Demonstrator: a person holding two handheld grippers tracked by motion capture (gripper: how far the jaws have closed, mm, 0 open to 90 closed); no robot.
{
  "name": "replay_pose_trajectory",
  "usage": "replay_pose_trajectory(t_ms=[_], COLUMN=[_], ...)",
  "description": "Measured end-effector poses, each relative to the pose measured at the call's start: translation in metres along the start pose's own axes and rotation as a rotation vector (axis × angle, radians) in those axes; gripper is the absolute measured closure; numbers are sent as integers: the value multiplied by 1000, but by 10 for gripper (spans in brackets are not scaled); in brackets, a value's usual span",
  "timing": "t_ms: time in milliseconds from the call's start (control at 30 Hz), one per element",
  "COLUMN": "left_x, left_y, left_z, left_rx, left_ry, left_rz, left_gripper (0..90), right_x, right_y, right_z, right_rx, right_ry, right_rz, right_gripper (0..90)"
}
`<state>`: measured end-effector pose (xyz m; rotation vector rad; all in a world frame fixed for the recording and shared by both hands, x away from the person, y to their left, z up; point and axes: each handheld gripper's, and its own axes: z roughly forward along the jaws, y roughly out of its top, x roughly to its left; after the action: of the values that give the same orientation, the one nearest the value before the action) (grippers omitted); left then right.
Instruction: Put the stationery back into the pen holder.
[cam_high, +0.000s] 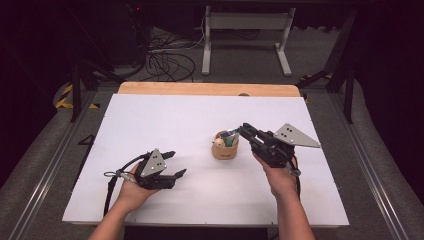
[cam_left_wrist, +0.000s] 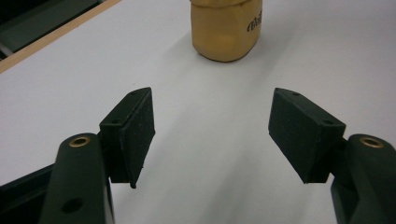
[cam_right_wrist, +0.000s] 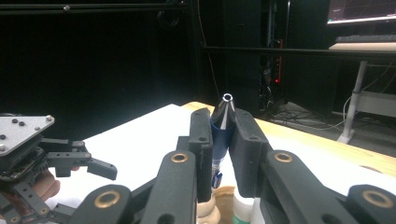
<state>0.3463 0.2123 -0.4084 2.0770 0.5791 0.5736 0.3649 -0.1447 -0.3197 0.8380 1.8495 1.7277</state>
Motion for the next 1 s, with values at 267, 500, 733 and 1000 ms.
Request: replay_pose_trajectory(t_ms=[267, 500, 733, 1000], left_x=[0, 0, 1, 1], left_y=[0, 0, 0, 0], left_z=[0, 0, 0, 0], left_rx=[1, 0, 1, 2], left_ry=[2, 2, 6, 6], left_rz=[5, -1, -1, -1], left_gripper=[320, 319, 315, 315], right_x=[-3, -3, -1, 2], right_y=[-1, -4, -11, -21], right_z=[0, 5, 13, 24], right_rx=[25, 73, 133, 170], right_ry=[-21, -41, -48, -61], right_rz=[-9, -37, -54, -73], right_gripper=[803, 803, 803, 802])
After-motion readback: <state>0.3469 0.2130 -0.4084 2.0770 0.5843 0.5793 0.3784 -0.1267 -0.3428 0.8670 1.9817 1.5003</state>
